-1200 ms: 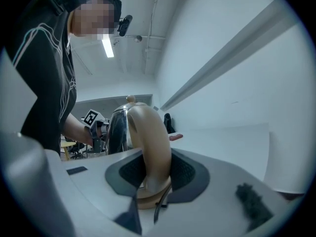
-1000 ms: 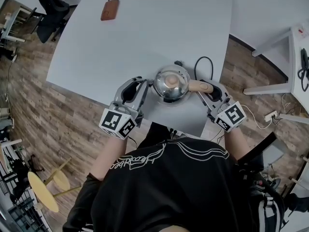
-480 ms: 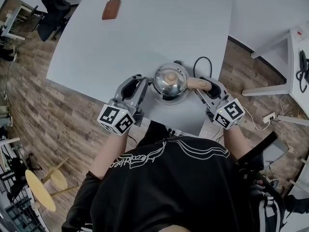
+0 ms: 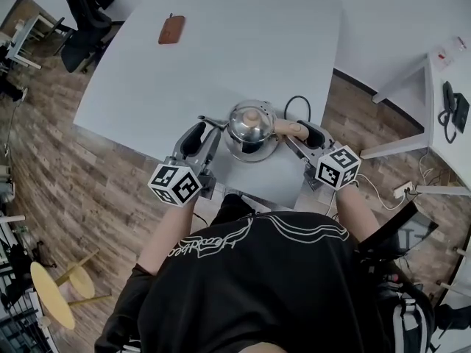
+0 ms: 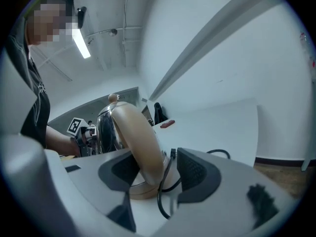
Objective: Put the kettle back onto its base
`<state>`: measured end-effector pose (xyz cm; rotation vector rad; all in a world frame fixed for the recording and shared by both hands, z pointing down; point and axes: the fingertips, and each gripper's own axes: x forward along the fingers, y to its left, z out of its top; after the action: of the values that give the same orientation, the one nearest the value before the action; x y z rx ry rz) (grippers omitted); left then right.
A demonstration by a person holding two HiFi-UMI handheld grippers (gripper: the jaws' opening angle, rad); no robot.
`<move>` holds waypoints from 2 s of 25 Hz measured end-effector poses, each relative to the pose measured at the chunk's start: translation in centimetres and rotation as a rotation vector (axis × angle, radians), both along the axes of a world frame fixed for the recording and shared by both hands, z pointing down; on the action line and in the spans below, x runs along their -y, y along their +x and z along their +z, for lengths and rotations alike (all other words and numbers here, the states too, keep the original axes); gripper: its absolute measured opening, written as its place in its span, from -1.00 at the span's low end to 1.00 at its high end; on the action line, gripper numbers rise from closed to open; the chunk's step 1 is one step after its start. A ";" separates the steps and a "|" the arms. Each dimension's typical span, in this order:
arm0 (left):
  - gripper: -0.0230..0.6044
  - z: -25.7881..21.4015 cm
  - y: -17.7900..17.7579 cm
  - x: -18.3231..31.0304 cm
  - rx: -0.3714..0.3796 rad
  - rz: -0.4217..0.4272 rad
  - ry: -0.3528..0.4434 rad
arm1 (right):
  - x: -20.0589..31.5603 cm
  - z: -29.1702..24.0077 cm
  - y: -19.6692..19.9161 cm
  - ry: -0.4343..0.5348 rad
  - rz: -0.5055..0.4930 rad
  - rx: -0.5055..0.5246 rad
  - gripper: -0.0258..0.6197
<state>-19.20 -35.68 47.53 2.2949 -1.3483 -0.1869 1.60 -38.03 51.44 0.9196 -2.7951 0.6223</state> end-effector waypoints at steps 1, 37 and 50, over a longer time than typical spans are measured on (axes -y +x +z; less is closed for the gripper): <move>-0.37 -0.1 0.2 -0.4 -0.002 -0.008 0.001 | 0.0 0.1 0.1 -0.016 -0.010 0.003 -0.25; -0.91 -9.9 8.7 -32.3 0.048 0.485 -0.071 | -34.6 -14.6 -7.9 -0.100 -0.265 0.170 -0.90; -0.91 -12.2 7.6 -44.1 0.056 0.605 -0.030 | -47.0 -15.1 -10.6 -0.064 -0.191 0.112 -0.90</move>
<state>-11.56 8.40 35.37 2.5753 -0.6210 0.0967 -8.95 8.97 36.34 0.6146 -2.8948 0.7503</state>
